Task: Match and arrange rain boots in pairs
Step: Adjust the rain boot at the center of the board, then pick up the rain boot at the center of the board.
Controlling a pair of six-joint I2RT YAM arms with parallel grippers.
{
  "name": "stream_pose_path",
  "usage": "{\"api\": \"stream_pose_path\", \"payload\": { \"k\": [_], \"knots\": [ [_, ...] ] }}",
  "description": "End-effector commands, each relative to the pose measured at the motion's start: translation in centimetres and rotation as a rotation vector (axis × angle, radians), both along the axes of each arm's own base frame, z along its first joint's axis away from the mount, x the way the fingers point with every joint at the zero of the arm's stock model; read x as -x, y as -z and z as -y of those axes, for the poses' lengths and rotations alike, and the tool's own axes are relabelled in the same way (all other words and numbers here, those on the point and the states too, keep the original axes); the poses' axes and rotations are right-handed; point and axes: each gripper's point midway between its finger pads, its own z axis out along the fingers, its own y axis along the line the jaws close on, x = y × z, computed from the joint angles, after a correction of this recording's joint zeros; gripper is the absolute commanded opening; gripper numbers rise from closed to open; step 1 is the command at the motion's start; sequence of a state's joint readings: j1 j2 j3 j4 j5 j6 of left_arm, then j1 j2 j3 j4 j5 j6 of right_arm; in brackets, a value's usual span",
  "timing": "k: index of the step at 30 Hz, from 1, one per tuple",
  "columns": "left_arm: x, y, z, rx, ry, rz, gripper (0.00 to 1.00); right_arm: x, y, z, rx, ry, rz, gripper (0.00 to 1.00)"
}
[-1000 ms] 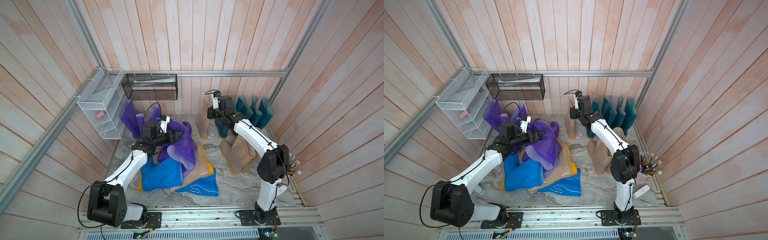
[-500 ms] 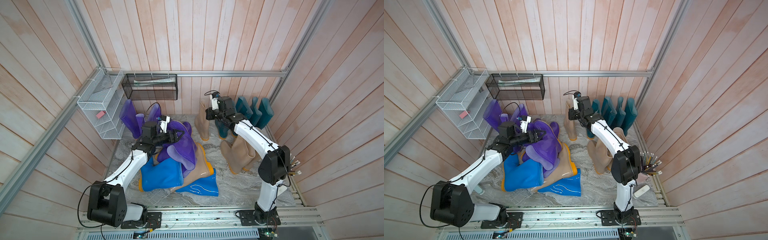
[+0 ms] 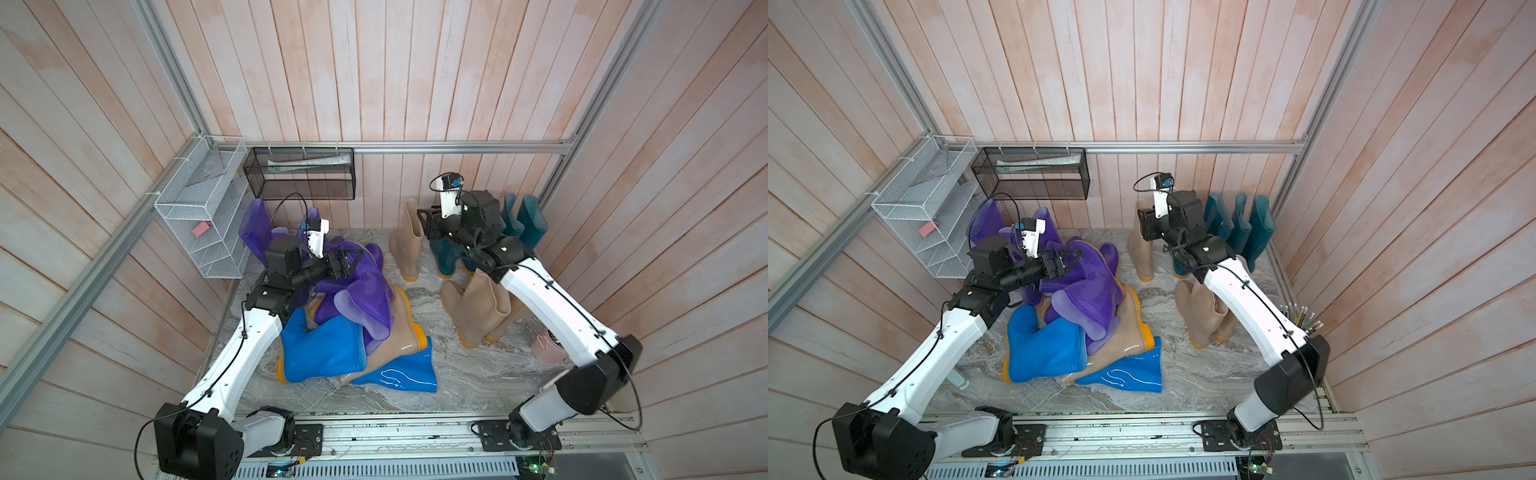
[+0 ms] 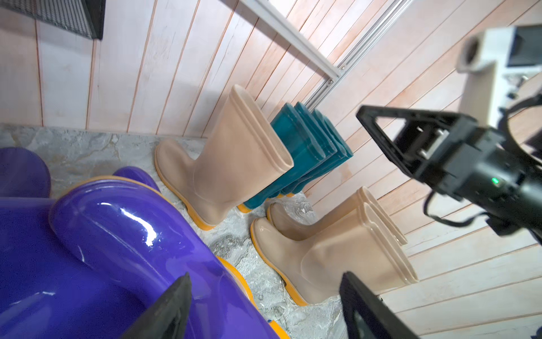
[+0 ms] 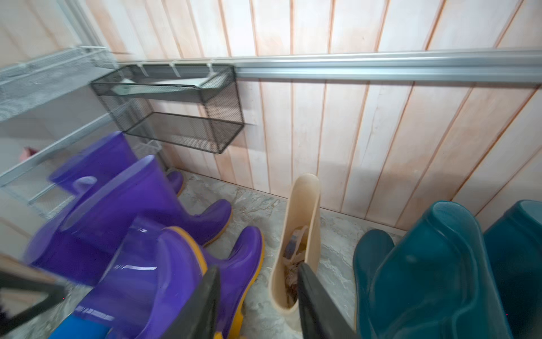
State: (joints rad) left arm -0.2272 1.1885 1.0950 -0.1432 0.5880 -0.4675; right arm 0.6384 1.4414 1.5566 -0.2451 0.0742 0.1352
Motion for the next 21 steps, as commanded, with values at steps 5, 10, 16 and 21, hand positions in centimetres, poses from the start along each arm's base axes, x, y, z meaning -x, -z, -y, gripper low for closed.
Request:
{"api": "stream_pose_path", "payload": {
  "k": [5, 10, 16, 21],
  "knots": [
    [1.8, -0.4, -1.8, 0.054, -0.100, 0.025, 0.82, 13.4, 7.1, -0.2, 0.073, -0.116, 0.165, 0.19],
    [2.7, 2.2, -2.6, 0.097, -0.144, -0.009, 0.82, 19.6, 17.0, -2.7, 0.156, -0.246, 0.114, 0.38],
    [3.8, 3.5, -3.0, 0.117, -0.162, -0.033, 0.83, 23.3, 23.0, -6.7, 0.276, -0.365, 0.110, 0.46],
    [4.6, 3.2, -3.7, 0.080, -0.188, -0.021, 0.84, 24.5, 26.2, -8.6, 0.395, -0.391, 0.179, 0.55]
  ]
}}
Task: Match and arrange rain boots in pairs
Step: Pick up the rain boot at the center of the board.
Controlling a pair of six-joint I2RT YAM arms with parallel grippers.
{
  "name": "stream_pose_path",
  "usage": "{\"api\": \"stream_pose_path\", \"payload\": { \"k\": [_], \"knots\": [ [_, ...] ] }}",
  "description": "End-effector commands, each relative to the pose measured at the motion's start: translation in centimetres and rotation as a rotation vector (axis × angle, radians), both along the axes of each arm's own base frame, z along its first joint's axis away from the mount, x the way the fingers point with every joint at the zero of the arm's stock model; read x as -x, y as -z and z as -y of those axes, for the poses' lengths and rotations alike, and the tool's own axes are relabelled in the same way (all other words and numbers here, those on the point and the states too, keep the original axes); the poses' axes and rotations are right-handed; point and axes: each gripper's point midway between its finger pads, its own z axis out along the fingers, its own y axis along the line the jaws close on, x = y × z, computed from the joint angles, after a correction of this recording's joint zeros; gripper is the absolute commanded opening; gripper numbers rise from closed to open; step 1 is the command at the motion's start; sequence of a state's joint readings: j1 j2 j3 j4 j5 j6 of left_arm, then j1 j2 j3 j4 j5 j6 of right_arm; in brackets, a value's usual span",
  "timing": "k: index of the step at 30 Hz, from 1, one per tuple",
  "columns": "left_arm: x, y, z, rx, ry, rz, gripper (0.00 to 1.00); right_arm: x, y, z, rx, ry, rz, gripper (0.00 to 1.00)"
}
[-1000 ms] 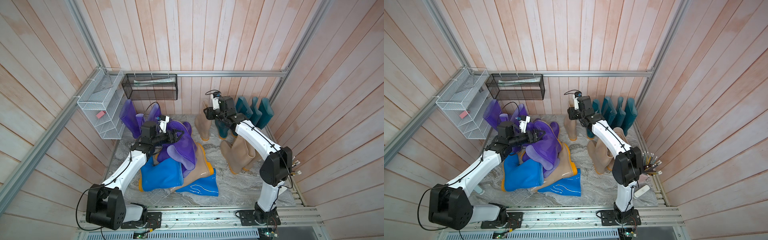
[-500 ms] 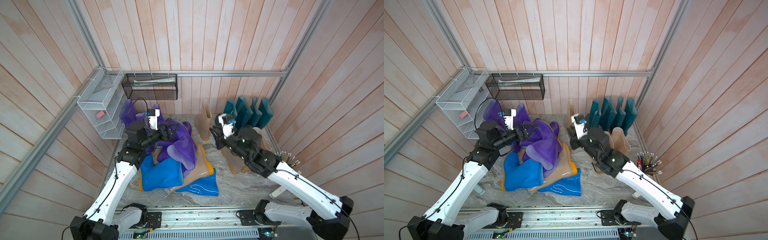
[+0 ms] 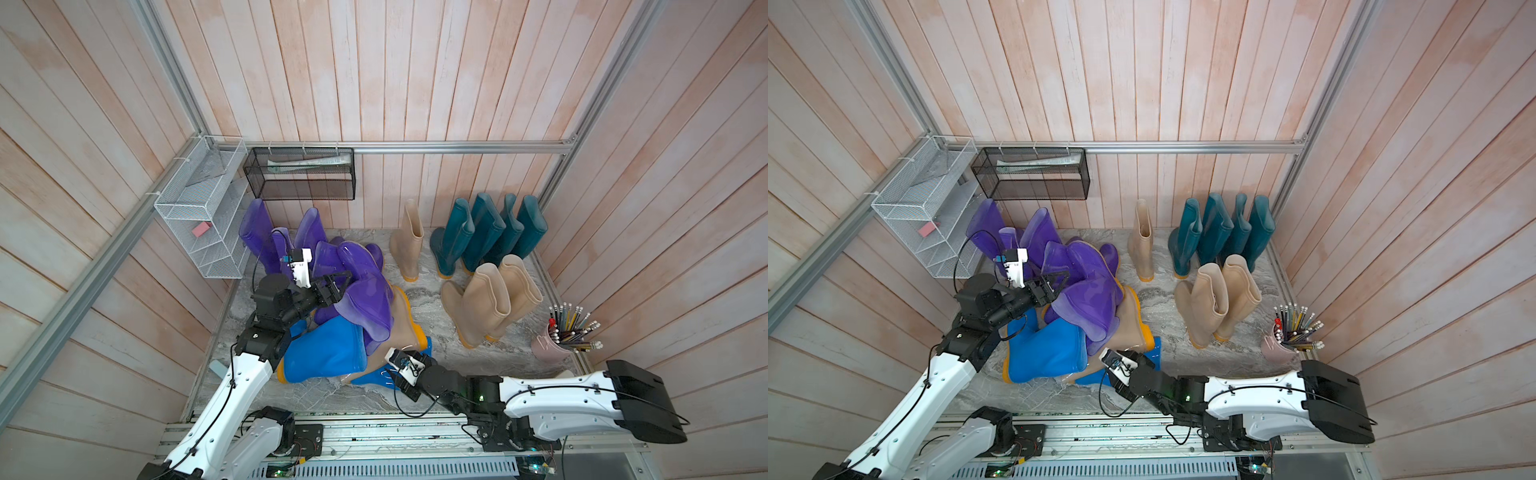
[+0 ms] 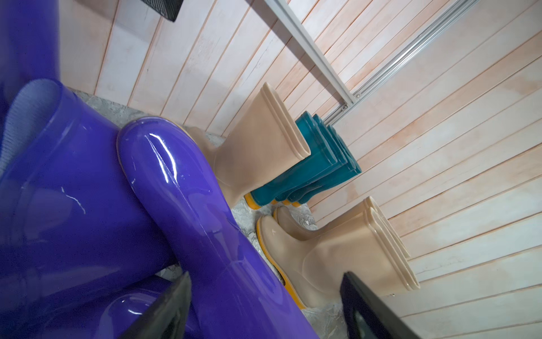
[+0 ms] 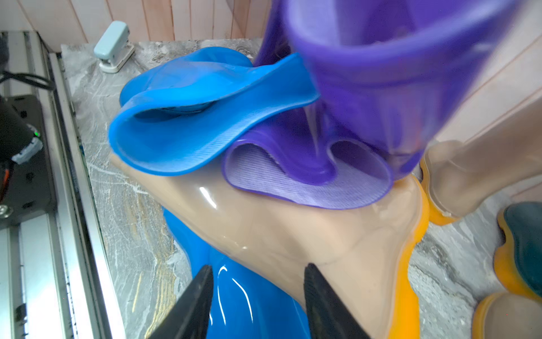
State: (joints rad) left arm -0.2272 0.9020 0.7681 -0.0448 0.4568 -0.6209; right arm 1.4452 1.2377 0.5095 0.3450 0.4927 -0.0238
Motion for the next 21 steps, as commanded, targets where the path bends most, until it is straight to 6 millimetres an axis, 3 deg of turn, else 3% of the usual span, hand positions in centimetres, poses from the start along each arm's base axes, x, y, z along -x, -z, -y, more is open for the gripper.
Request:
{"api": "stream_pose_path", "payload": {
  "k": [1, 9, 15, 21],
  "knots": [
    [0.3, -0.7, -0.8, -0.022, -0.037, 0.021, 0.85, -1.1, -0.1, -0.9, -0.003, 0.051, 0.105, 0.55],
    [0.9, -1.4, -1.0, -0.039, -0.036, 0.034, 0.86, -0.2, 1.5, -3.2, 0.043, 0.024, 0.161, 0.63],
    [0.9, -1.8, -1.0, -0.035, -0.037, 0.044, 0.86, -2.0, 1.8, -4.1, 0.102, 0.110, 0.306, 0.68],
    [1.0, -2.3, -1.1, -0.054, -0.041, 0.053, 0.86, -2.3, 3.0, -5.1, 0.163, 0.084, 0.361, 0.58]
  ]
}}
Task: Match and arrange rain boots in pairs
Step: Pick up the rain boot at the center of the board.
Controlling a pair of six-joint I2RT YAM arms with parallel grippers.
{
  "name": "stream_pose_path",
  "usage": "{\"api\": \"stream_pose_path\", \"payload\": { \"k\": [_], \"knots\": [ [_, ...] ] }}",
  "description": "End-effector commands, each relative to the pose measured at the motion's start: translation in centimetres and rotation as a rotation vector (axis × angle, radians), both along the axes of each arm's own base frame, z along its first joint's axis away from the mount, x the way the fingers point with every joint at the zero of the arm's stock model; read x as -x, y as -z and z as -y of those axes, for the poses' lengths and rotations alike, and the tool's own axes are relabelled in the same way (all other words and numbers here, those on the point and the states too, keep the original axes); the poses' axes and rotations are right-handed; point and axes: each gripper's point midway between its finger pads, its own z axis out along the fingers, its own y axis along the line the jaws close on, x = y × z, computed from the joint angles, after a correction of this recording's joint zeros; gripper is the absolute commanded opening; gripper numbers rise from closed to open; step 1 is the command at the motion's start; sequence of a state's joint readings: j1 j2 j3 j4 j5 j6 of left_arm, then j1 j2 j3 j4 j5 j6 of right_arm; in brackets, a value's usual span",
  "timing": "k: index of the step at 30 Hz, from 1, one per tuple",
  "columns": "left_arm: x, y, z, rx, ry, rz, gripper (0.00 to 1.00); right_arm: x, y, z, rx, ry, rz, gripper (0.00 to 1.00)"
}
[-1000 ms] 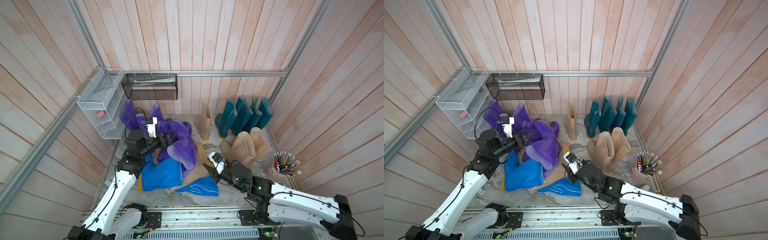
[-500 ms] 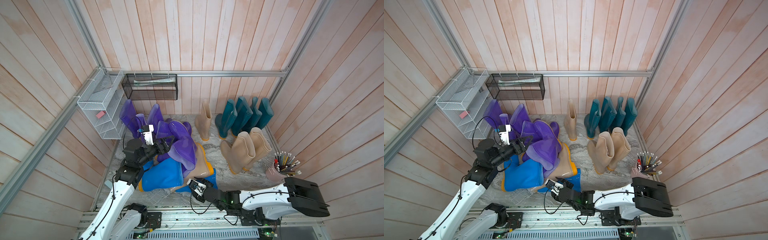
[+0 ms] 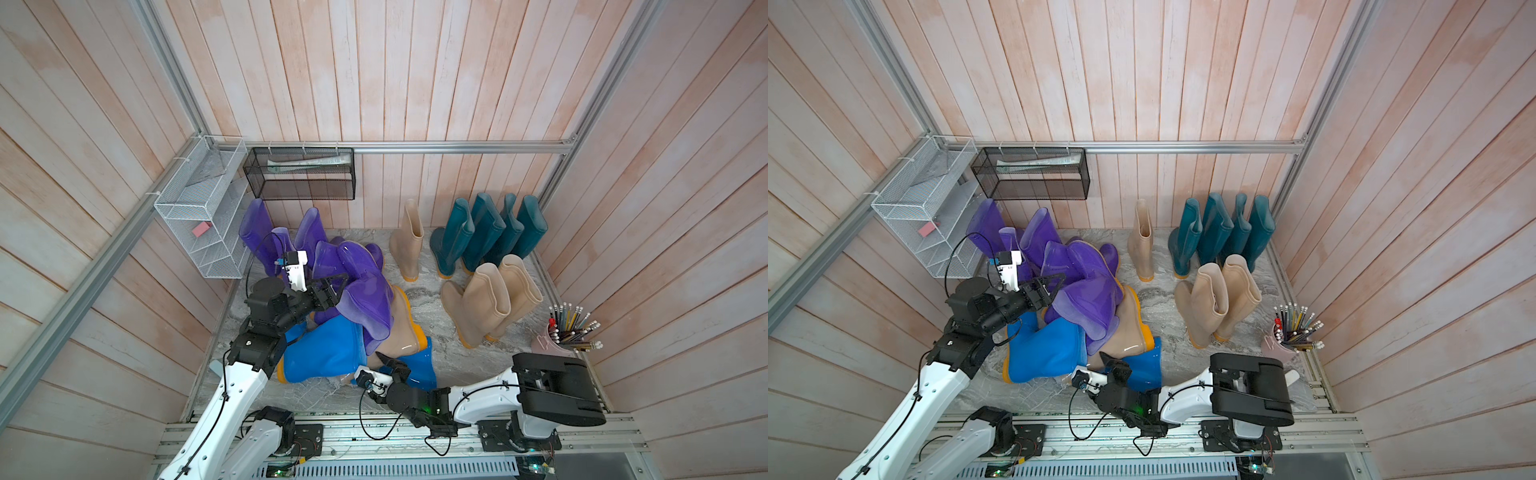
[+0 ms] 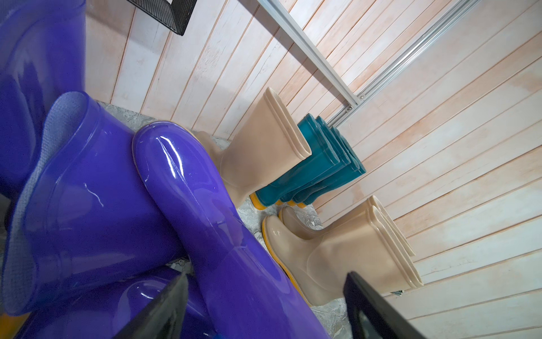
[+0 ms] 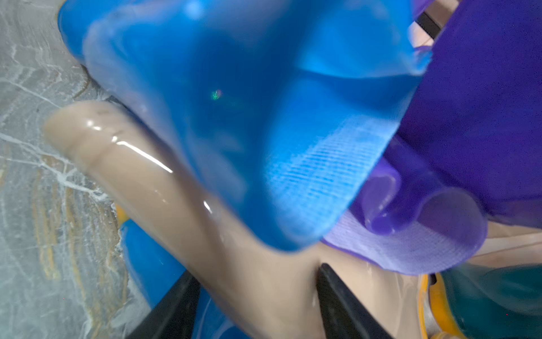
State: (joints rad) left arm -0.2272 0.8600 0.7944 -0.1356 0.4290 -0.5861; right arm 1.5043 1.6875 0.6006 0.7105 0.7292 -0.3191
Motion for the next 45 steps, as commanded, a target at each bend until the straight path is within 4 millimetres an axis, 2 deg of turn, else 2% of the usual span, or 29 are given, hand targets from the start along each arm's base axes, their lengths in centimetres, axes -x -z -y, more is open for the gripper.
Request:
{"api": "stream_pose_path", "payload": {
  "k": [1, 4, 5, 6, 11, 17, 26, 30, 37, 45],
  "knots": [
    [0.1, -1.9, -0.5, -0.021, -0.021, 0.053, 0.87, -0.9, -1.8, -0.6, -0.035, 0.027, 0.064, 0.50],
    [0.1, -2.1, -0.6, -0.022, -0.021, 0.056, 0.87, -1.0, -2.3, -0.4, -0.040, 0.035, 0.076, 0.11],
    [0.1, -2.2, -0.6, -0.022, -0.021, 0.058, 0.87, -1.1, -2.4, -0.3, -0.039, 0.036, 0.077, 0.02],
    [0.1, -2.4, -0.5, -0.022, -0.020, 0.062, 0.87, -1.0, -2.4, -0.1, -0.032, 0.036, 0.077, 0.00],
    [-0.2, -3.1, -0.5, -0.031, -0.016, 0.076, 0.87, 1.0, -3.8, 1.3, -0.029, -0.012, 0.078, 0.00],
    [-0.6, -4.6, 0.3, -0.029, 0.025, 0.097, 0.87, 3.5, -5.0, 3.6, -0.019, -0.059, -0.108, 0.00],
    [-1.3, -7.4, 1.7, 0.019, 0.094, 0.128, 0.84, 5.6, -7.7, 6.9, 0.001, -0.060, -0.185, 0.00],
    [-1.6, -8.1, 1.9, 0.026, 0.103, 0.141, 0.84, 5.8, -10.6, 8.3, -0.041, -0.052, -0.196, 0.00],
    [-1.7, -9.8, 2.3, 0.026, 0.127, 0.168, 0.84, 5.3, -18.9, 11.5, -0.268, -0.056, -0.180, 0.00],
    [-1.5, -11.2, 2.6, 0.030, 0.147, 0.191, 0.84, 4.9, -25.6, 14.1, -0.401, -0.094, -0.110, 0.00]
  ]
}}
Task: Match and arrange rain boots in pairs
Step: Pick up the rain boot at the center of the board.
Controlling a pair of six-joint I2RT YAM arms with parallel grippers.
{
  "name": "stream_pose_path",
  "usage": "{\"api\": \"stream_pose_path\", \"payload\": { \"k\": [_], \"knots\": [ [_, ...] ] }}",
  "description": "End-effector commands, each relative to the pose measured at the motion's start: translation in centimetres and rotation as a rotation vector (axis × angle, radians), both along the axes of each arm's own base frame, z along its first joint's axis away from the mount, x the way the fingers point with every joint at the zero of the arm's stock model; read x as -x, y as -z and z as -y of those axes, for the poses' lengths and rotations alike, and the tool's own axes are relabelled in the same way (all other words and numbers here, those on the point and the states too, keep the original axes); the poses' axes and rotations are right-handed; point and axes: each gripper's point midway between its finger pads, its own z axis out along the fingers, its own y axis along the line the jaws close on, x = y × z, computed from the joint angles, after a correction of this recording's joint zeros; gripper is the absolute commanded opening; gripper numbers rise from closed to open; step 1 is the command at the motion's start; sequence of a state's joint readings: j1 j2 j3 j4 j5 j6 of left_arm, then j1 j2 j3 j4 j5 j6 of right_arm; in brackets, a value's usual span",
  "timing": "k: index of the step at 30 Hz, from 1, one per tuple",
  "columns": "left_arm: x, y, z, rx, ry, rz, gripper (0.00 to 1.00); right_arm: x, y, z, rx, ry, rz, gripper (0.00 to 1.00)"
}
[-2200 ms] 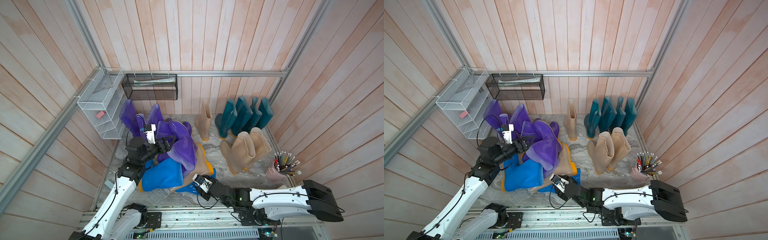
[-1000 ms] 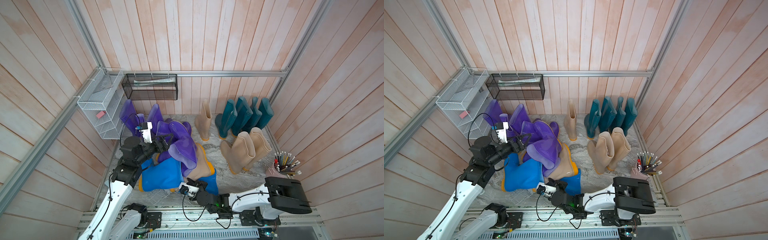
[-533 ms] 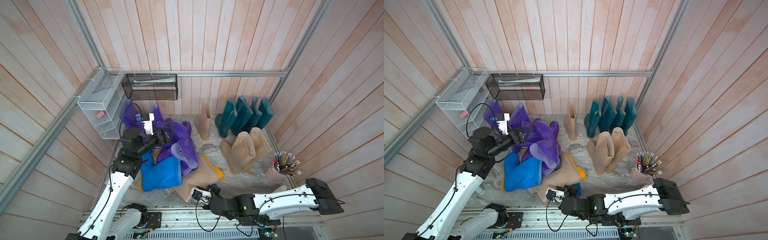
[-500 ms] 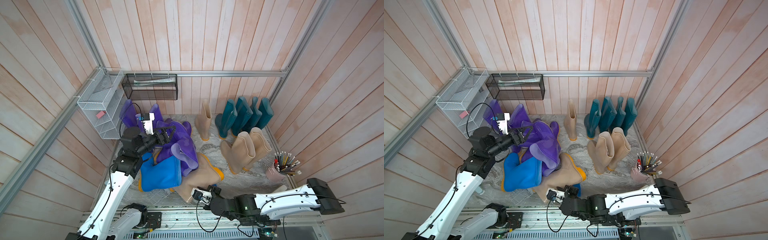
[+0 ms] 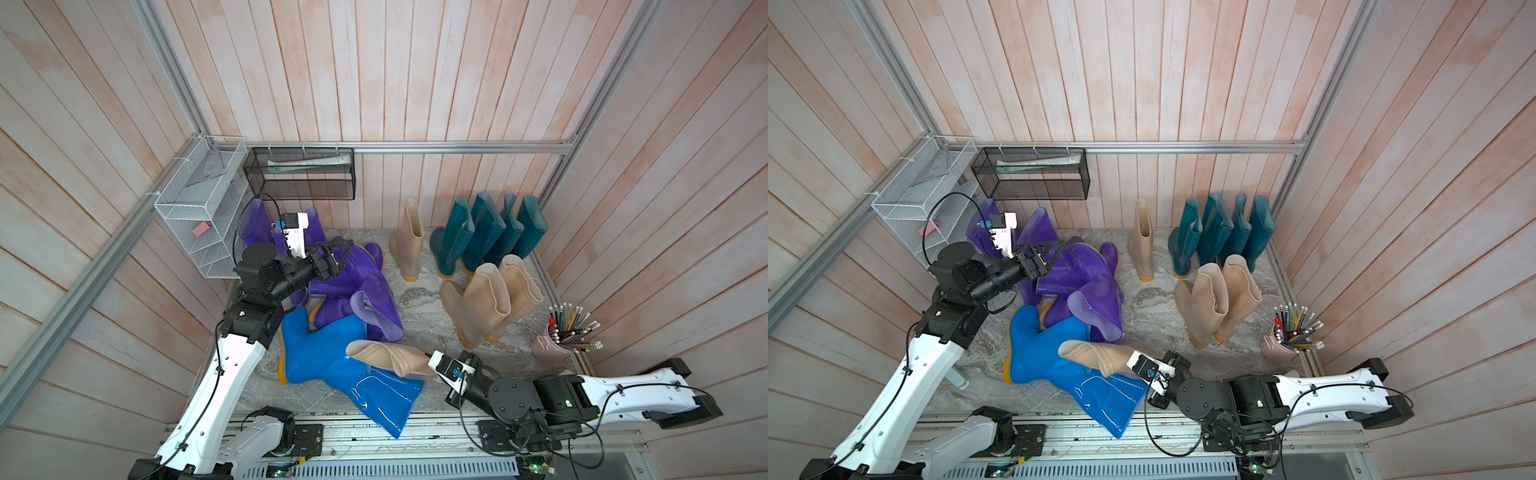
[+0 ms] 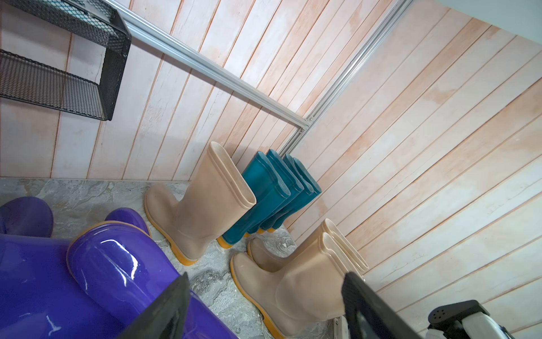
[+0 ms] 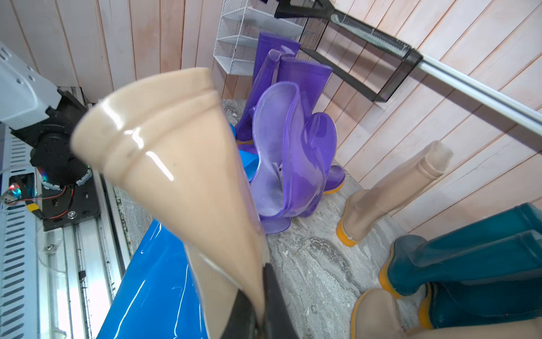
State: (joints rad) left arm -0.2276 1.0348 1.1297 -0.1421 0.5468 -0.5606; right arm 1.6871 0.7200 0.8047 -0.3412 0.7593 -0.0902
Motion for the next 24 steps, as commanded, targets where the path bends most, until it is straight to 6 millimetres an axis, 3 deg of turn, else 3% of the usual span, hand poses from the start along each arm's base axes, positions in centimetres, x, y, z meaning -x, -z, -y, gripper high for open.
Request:
{"api": "stream_pose_path", "payload": {
  "k": [1, 8, 14, 19, 24],
  "knots": [
    [0.2, -1.1, 0.4, 0.002, 0.029, 0.028, 0.84, -0.3, -5.9, 1.3, -0.150, 0.004, 0.044, 0.00],
    [-0.2, -1.2, 0.7, 0.009, 0.042, 0.023, 0.84, 0.3, -10.7, 3.1, -0.274, -0.065, 0.077, 0.00],
    [-0.7, -1.8, 1.1, 0.007, 0.066, 0.030, 0.83, 0.7, -17.5, 6.6, -0.497, -0.112, 0.098, 0.00],
    [-0.7, -3.1, 1.1, 0.002, 0.062, 0.068, 0.83, -1.8, -21.2, 8.5, -0.591, 0.108, 0.233, 0.00],
    [-0.3, -4.0, 1.5, 0.021, 0.101, 0.089, 0.82, -2.8, -25.9, 10.7, -0.714, 0.259, 0.357, 0.00]
  ]
}}
